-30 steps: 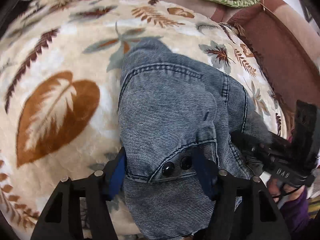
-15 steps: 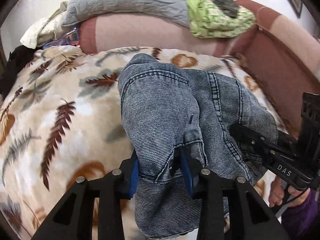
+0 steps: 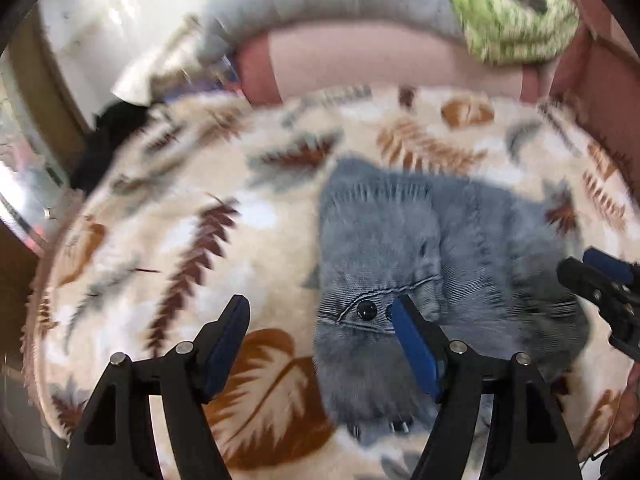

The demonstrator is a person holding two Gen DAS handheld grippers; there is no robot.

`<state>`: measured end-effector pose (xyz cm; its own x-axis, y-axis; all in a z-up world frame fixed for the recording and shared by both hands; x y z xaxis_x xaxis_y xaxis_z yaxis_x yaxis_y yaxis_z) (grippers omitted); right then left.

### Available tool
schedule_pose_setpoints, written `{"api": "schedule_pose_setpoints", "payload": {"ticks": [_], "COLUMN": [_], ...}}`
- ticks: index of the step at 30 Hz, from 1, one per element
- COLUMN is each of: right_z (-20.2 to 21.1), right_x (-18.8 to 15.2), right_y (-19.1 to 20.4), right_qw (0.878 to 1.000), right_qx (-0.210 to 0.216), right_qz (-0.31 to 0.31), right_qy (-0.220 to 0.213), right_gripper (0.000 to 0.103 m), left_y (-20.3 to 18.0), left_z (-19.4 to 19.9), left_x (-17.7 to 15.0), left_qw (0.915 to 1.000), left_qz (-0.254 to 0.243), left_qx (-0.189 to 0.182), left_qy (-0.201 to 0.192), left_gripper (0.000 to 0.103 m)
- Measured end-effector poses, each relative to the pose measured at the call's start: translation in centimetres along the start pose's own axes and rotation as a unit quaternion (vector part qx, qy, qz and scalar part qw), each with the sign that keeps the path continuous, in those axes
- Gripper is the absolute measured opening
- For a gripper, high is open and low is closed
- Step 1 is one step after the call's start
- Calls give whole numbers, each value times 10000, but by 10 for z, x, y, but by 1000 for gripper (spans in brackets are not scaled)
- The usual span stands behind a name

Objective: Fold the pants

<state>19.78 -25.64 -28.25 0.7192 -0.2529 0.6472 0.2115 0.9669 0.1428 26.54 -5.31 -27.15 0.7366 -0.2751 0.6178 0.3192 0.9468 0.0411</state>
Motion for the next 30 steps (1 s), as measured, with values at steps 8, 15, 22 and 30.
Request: {"api": "schedule_pose_setpoints", "payload": {"ticks": [8, 15, 22, 30], "right_z": [140, 218, 252, 257], "right_x": [-8, -28, -45, -53], "right_y": [39, 77, 91, 89], "right_qw": [9931, 9827, 9739, 9737], "right_qx": [84, 84, 10, -26], "right_qz": [328, 690, 1047, 1063], "right_qy": [-1124, -1719, -2012, -2016], "right_gripper": [73, 76, 76, 76], "left_y": [7, 8, 1, -8], "left_z": [138, 225, 264, 278], "left_x": [-4, -16, -25, -25], "left_qw": [9925, 9837, 9813, 9802], "left_qz": [59, 167, 194, 123], "left_qx": [638, 798, 606, 503], "left_qy": [-1041, -1604, -1816, -1909], "left_gripper": [87, 90, 91, 91]}}
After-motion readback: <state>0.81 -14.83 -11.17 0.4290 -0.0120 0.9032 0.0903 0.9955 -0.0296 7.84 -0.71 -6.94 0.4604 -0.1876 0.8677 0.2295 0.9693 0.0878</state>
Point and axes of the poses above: each gripper's, at about its wrist camera, not at the fingertips, and z roughly against the way its jaws point, y to its left, x to its top, the point moved 6 cm from there along -z, roughly the way its jaws point, and after that the axes turned 8 degrees about -x, right-handed, at the moved point
